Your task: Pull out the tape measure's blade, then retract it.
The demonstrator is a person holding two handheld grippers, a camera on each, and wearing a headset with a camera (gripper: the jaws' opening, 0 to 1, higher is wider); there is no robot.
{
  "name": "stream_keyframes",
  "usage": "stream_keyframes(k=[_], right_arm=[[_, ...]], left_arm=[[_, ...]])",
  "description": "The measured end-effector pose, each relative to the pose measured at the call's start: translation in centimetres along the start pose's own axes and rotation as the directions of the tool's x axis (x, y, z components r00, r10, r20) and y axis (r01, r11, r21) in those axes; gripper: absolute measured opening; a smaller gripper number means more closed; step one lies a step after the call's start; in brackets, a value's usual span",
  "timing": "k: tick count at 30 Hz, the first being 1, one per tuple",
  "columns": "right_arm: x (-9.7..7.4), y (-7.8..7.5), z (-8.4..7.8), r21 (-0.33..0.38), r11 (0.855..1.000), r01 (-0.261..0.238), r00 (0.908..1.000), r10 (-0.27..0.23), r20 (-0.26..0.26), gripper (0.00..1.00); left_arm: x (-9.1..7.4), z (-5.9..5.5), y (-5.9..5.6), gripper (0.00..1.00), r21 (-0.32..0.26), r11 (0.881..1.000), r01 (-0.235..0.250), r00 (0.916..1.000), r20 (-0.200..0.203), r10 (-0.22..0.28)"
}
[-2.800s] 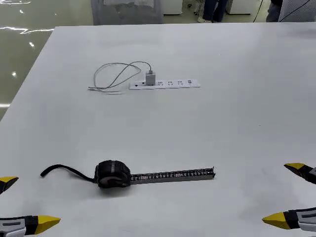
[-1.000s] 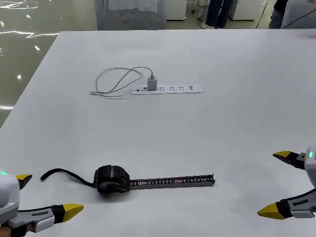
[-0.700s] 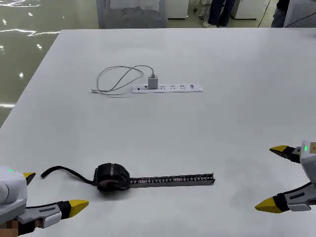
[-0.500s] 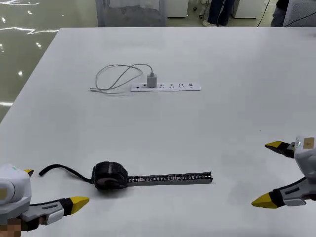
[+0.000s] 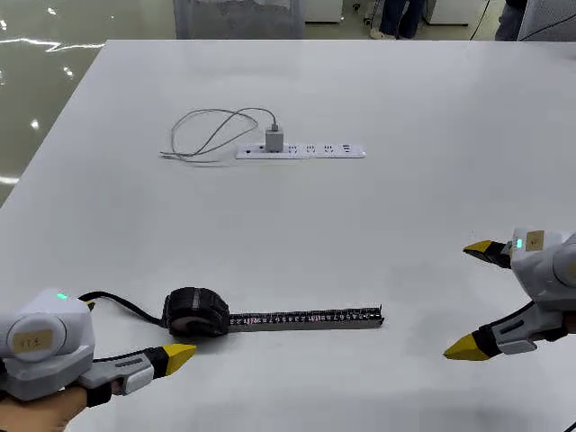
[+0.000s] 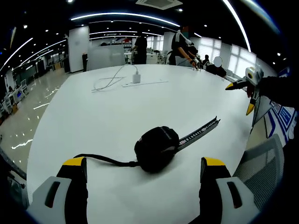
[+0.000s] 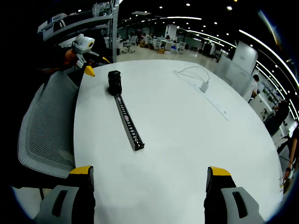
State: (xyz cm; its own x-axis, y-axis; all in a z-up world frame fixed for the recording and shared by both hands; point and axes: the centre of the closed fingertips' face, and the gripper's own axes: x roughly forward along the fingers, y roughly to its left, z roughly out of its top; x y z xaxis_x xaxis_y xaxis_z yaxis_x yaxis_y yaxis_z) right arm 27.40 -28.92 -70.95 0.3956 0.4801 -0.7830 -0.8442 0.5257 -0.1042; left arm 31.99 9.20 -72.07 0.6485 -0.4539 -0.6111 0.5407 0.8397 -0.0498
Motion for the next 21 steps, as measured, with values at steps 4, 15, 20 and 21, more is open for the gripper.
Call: stream_keyframes(k=[4, 15, 20, 21], right_arm=[[0.4, -0.3, 0.4, -0.009, 1.0, -0.006, 1.0, 0.006, -0.002, 0.99], [1.1, -0.7, 1.2, -0.043, 0.999, -0.03, 0.9993, 0.029, -0.022, 0.99], [1.7, -0.8, 1.4, -0.066, 0.997, -0.049, 0.9981, 0.046, -0.039, 0.99], [1.9, -0.8, 1.5, -0.073, 0.996, -0.054, 0.9977, 0.051, -0.044, 0.99]], left_arm=[[0.5, 0.5, -0.5, 0.99, 0.004, 1.0, -0.012, 0.9999, 0.005, 0.012], [1.6, 1.5, -1.8, 0.99, 0.024, 1.0, 0.017, 0.9998, 0.013, -0.017], [2.3, 1.4, -2.1, 0.99, 0.005, 1.0, 0.011, 0.9998, 0.019, -0.011], [2.5, 1.4, -2.4, 0.99, 0.004, 1.0, 0.016, 0.9997, 0.016, -0.016]])
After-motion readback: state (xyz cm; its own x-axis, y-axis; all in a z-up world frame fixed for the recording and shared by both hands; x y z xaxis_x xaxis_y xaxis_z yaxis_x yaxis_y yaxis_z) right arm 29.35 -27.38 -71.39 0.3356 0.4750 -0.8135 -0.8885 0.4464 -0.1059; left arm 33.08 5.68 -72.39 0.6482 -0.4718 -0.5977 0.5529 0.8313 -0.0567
